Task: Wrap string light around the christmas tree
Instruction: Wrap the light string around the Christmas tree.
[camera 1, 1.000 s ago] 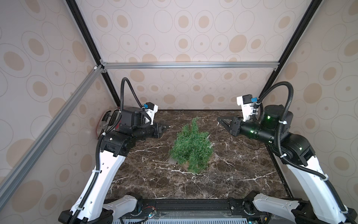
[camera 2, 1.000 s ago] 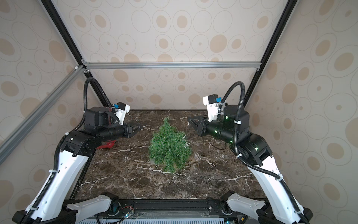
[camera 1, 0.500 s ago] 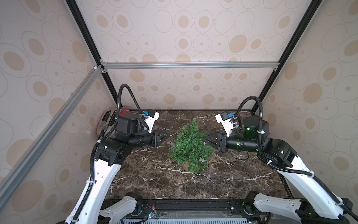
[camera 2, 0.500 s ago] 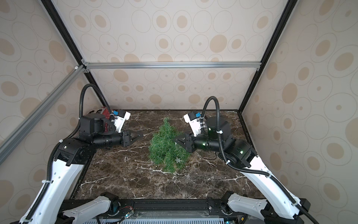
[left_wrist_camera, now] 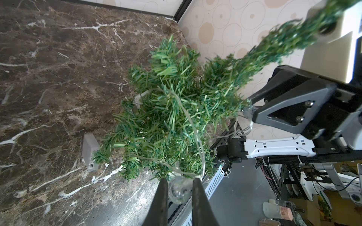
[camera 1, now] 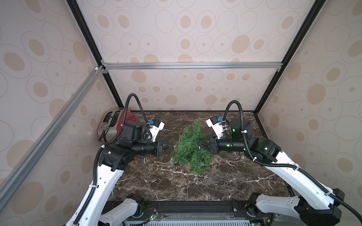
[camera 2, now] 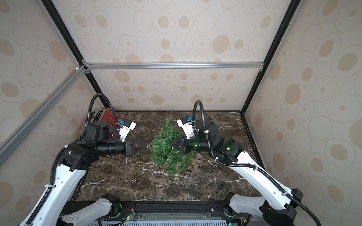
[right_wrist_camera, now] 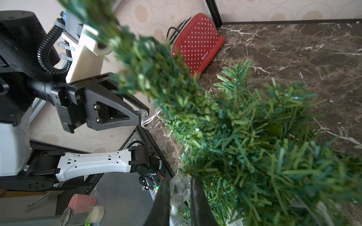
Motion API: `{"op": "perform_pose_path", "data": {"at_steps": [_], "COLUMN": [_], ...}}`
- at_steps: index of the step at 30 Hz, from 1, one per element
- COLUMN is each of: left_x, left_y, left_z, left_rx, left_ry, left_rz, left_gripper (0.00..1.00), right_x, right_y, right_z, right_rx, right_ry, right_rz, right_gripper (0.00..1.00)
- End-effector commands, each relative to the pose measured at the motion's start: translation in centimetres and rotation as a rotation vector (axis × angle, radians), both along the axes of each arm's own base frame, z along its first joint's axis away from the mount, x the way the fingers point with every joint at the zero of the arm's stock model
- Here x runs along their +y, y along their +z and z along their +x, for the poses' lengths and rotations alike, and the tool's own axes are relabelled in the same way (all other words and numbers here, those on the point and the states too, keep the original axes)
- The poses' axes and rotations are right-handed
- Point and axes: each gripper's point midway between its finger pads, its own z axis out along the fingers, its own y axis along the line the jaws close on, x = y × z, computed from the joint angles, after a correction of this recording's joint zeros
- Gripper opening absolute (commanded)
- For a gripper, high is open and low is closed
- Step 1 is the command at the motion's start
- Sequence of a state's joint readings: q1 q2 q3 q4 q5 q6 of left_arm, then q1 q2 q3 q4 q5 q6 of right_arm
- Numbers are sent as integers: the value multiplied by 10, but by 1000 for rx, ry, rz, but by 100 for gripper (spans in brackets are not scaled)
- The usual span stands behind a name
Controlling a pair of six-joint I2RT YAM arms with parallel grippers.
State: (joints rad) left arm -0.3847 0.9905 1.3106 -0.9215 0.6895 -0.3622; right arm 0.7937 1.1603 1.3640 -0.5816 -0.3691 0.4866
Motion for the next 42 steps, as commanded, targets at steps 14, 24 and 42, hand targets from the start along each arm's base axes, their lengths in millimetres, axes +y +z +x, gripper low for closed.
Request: {"op": "perform_pose_path", "data": {"at_steps": [14, 24, 42], "left_x": [9, 8, -84], "left_y": [3, 32, 12], "left_z": [3, -43, -41], "left_rx": [-137, -210, -255], "left_ry": [53, -14, 14], "left_rz": [88, -87, -220], "left_gripper": [83, 83, 53], "right_x": [5, 2, -6], "right_y": [-6, 0, 1], "right_z": [4, 11, 18], "right_rx": [-5, -22, -20], "right_ry": [-21, -78, -156], "right_rz": [35, 75, 111], "right_gripper": [13, 14, 14]}}
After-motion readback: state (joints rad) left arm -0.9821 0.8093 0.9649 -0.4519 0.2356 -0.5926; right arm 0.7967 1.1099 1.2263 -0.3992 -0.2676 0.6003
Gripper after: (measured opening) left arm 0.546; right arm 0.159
